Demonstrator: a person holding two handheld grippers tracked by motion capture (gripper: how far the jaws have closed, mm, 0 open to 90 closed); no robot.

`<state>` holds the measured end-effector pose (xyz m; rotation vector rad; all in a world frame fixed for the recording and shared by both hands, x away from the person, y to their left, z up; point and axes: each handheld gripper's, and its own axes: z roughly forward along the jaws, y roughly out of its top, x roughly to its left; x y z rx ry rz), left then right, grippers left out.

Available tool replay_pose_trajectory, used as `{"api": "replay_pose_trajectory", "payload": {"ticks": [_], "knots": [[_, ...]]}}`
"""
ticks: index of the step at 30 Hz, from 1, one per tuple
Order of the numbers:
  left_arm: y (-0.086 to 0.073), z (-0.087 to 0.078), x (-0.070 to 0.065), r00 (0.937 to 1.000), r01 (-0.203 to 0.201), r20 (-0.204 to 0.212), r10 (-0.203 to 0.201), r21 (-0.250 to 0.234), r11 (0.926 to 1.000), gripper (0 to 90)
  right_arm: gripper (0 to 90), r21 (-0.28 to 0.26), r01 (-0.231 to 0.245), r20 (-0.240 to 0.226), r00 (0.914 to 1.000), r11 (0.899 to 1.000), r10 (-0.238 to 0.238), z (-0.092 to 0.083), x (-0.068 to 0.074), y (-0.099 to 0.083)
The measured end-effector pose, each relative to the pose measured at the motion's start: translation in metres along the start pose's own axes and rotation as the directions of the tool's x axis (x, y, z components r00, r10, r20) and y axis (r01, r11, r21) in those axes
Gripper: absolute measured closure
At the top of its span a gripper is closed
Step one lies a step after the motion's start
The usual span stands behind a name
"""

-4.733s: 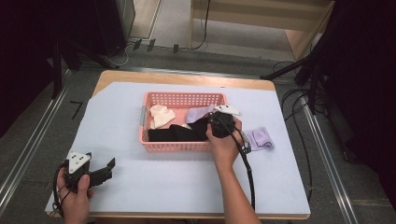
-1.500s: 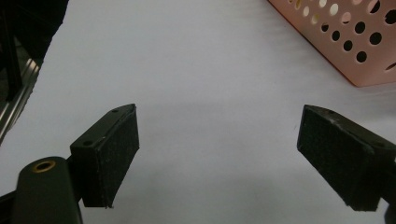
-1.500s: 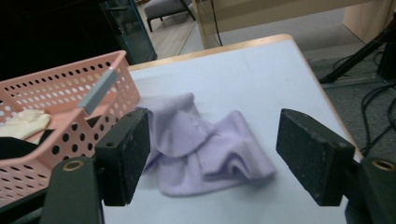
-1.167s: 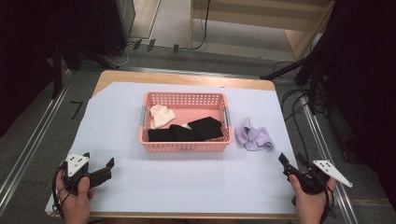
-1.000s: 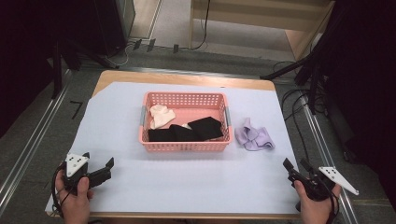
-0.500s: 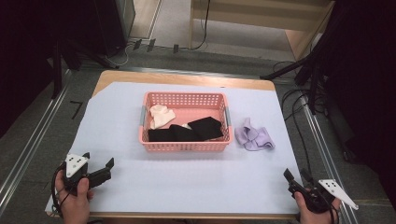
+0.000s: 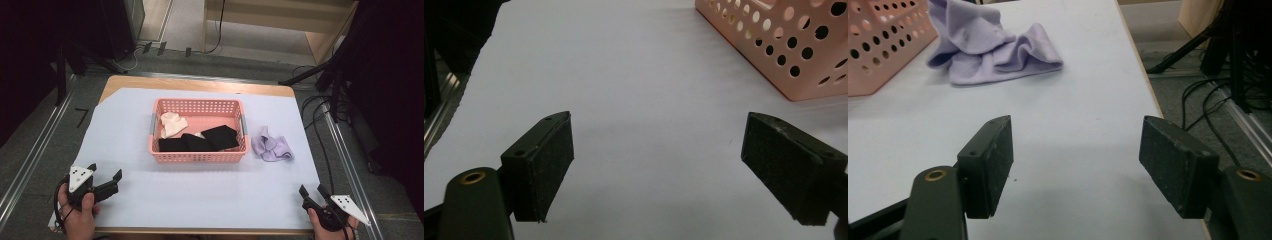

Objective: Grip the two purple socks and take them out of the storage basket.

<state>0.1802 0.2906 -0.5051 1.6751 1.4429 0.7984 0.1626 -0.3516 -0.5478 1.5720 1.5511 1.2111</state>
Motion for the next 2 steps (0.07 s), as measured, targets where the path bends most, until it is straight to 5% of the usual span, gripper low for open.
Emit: {"api": "replay_pose_trajectory", "payload": {"ticks": [2], "knots": [[-0.0003, -0.0006, -0.0001, 1.0000, 0.002, 0.002, -0.002, -0.008, 1.0000, 14.7, 29.7, -0.001, 0.005, -0.007, 1.0000, 1.000, -0.005, 0.0006, -0.0008, -0.0006]]}}
